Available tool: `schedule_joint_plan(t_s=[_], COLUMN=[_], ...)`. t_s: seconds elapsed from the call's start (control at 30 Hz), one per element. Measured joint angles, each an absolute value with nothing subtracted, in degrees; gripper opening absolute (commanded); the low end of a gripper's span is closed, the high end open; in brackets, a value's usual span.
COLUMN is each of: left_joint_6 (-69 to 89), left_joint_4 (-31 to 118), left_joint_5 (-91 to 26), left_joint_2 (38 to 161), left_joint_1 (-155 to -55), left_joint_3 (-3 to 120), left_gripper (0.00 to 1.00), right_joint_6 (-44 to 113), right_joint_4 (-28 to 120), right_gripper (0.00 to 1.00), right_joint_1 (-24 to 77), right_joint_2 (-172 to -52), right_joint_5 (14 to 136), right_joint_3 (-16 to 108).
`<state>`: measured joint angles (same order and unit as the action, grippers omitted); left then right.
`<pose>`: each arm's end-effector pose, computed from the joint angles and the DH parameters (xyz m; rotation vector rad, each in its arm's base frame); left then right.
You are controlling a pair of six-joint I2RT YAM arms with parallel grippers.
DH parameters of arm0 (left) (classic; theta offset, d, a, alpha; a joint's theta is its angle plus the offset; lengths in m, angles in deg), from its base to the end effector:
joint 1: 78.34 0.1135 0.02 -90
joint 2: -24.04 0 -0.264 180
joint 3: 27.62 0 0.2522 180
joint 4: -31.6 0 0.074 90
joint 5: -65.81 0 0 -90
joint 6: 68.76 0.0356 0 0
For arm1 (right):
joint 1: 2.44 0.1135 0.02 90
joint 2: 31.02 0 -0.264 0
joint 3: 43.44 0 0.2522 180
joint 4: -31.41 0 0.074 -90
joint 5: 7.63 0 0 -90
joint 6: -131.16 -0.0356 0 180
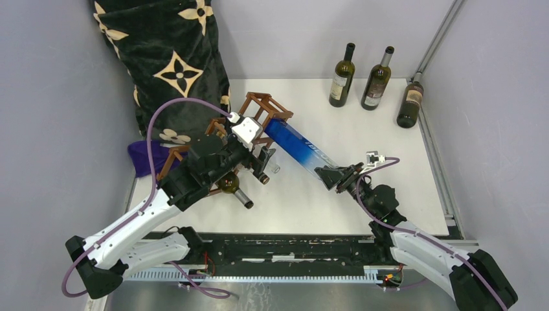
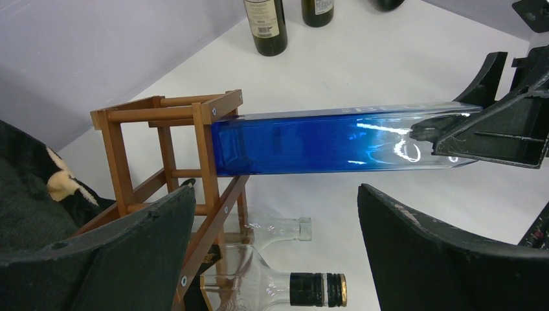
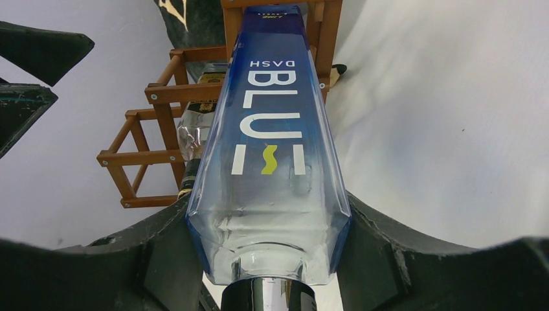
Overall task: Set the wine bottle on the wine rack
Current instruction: Place the wine bottle in the wine rack.
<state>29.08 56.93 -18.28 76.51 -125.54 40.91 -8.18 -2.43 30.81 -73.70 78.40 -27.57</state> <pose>0.1450 -0.1512 0.3750 0.7397 1.5857 -0.4154 0.1322 0.0896 0.1921 0.1587 1.5620 1.2117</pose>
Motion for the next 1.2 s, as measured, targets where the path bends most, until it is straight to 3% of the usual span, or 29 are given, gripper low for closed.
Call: schedule_joint_plan(t_s=[1.2], left_joint_6=[29.10], left_joint_4=[56.78], left_joint_5=[-17.63], left_joint_2=[75.37], left_joint_1=[-125.32], left_joint_3=[40.12], left_gripper=[1.00], right_joint_6=[-10.37], right_joint_4=[-23.41], right_gripper=[0.00], right_joint_1=[30.95], right_joint_2=[-101.24], right_joint_5=[77.37], right_joint_3=[-20.62])
